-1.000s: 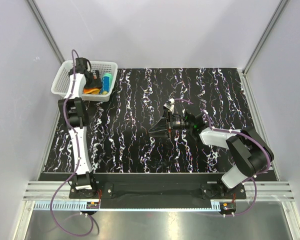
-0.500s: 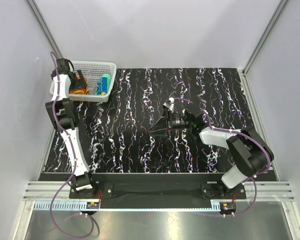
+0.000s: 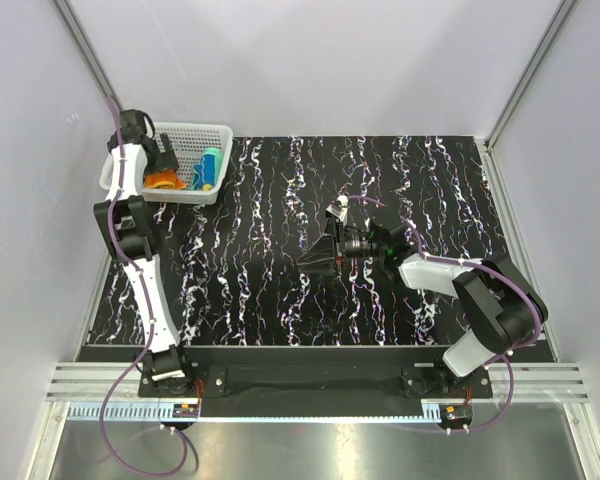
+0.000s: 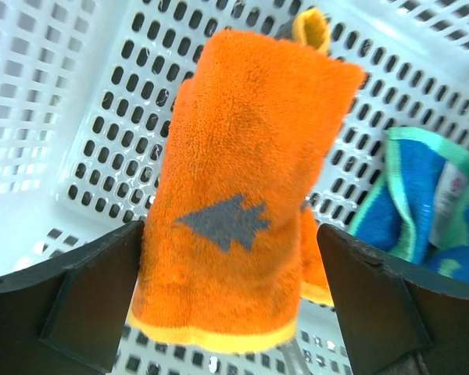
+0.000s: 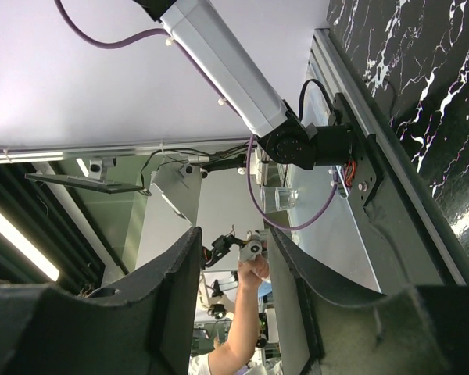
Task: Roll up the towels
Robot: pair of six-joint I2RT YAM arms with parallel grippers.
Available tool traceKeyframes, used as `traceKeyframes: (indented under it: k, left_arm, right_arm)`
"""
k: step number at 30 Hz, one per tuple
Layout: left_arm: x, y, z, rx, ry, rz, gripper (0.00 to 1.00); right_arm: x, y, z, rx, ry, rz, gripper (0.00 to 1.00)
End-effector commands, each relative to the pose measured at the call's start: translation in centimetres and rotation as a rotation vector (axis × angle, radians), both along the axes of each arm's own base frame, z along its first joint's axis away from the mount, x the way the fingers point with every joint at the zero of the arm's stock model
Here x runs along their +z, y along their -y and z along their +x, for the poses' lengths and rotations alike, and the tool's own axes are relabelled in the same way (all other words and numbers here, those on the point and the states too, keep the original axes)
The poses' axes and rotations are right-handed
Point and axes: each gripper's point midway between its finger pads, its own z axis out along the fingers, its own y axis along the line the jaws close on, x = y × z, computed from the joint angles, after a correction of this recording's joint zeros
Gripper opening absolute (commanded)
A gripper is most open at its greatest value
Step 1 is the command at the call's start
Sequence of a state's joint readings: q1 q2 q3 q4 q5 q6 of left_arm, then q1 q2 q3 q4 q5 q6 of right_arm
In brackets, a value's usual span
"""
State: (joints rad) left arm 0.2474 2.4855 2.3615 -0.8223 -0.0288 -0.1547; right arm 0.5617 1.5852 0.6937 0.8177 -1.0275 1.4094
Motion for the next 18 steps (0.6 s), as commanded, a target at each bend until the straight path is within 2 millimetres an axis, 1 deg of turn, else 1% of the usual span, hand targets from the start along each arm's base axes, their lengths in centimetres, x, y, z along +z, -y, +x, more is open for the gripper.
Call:
traceKeyframes:
  k: [1,5,6,8,9,11,13,14,15,16,17,18]
  left_arm:
    - [7.1,-1.2,-0.1,0.037,0.104,0.115,0.99]
    - [9.3,-2.1,-0.6,0.069,0.129,0.16,0.99]
    - [10.4,-2.3,-0.8,0.081,0.145,0.174,0.99]
    - [11.5,-2.8,-1.2,0.107,0.153,0.204,0.99]
    - [12.4,-3.0,-1.3,0.114,0.168,0.214,0.99]
    - [13.3,-3.1,-1.7,0.127,0.181,0.217,0.99]
    - [14.8,-2.7,-2.4,0.133,0.202,0.21,0.99]
    - [15.2,-2.2,-2.6,0.128,0.206,0.207,0.99]
    - [16.2,-1.6,-3.5,0.127,0.215,0.206,0.99]
    - [17.1,-1.2,-3.7,0.123,0.236,0.21,0.99]
    - [17.8,-0.2,-4.0,0.106,0.251,0.217,0.99]
    - [19.0,0.5,-5.4,0.102,0.268,0.222,0.99]
  right_arm:
    - [1.9,0.2,-0.1,0.017,0.066,0.035,0.47]
    - [2.0,0.3,-0.4,0.023,0.068,0.034,0.47]
    - [2.1,0.3,-0.4,0.023,0.07,0.034,0.47]
    - [2.2,0.3,-0.4,0.022,0.074,0.034,0.47]
    - [2.5,0.4,-0.5,0.023,0.078,0.037,0.47]
    - [2.5,0.4,-0.6,0.024,0.08,0.029,0.47]
    - [3.0,0.4,-0.6,0.02,0.099,0.022,0.48]
    - [2.3,0.5,-0.5,0.019,0.093,-0.013,0.48]
    - [2.6,0.6,-0.6,0.016,0.113,-0.025,0.5]
    - [3.3,0.4,0.1,-0.007,0.147,-0.039,0.51]
    - [1.8,0.7,0.0,-0.006,0.144,-0.118,0.53]
    - [2.2,0.8,0.1,-0.017,0.176,-0.144,0.6]
